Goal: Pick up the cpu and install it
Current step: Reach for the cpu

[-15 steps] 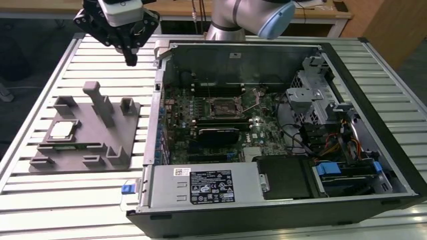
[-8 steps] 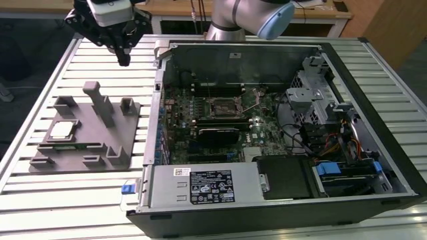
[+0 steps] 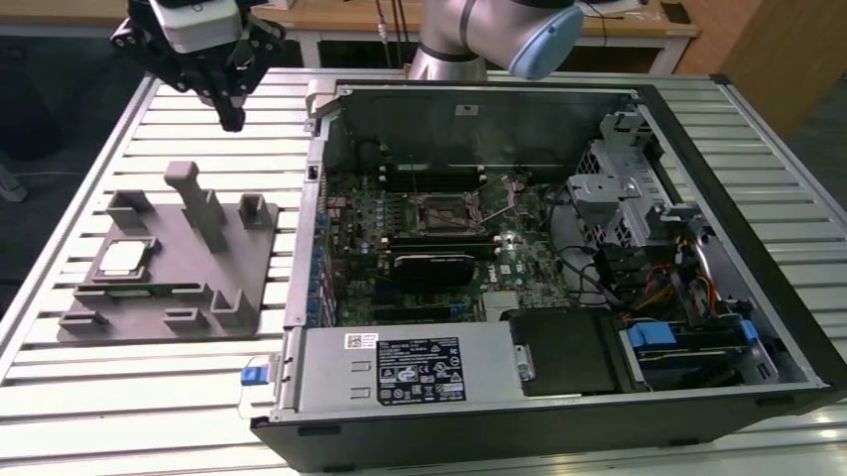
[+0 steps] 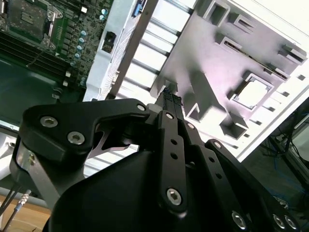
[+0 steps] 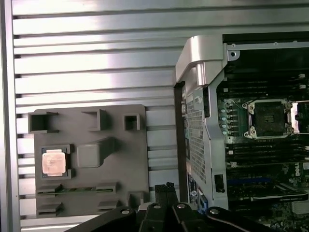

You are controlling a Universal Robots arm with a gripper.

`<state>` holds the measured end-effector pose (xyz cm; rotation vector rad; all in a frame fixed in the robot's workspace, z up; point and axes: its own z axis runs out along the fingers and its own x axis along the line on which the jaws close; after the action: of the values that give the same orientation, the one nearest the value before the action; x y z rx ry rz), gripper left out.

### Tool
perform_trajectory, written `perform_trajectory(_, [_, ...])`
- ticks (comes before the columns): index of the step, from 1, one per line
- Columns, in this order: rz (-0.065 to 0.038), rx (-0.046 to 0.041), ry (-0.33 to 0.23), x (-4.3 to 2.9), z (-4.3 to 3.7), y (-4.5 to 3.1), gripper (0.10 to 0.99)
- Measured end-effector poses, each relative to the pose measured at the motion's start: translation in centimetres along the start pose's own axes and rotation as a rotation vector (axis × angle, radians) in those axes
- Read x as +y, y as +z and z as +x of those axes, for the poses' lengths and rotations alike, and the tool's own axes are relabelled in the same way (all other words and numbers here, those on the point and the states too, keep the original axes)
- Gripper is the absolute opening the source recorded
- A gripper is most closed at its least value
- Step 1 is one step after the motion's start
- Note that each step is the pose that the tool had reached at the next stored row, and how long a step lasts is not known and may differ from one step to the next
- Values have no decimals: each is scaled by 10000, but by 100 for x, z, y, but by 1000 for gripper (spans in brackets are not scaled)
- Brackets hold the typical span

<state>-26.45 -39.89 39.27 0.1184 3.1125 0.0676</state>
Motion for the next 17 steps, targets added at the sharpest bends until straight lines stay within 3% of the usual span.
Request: perform_trajectory(17, [-1,0,0,-19,236,25,106])
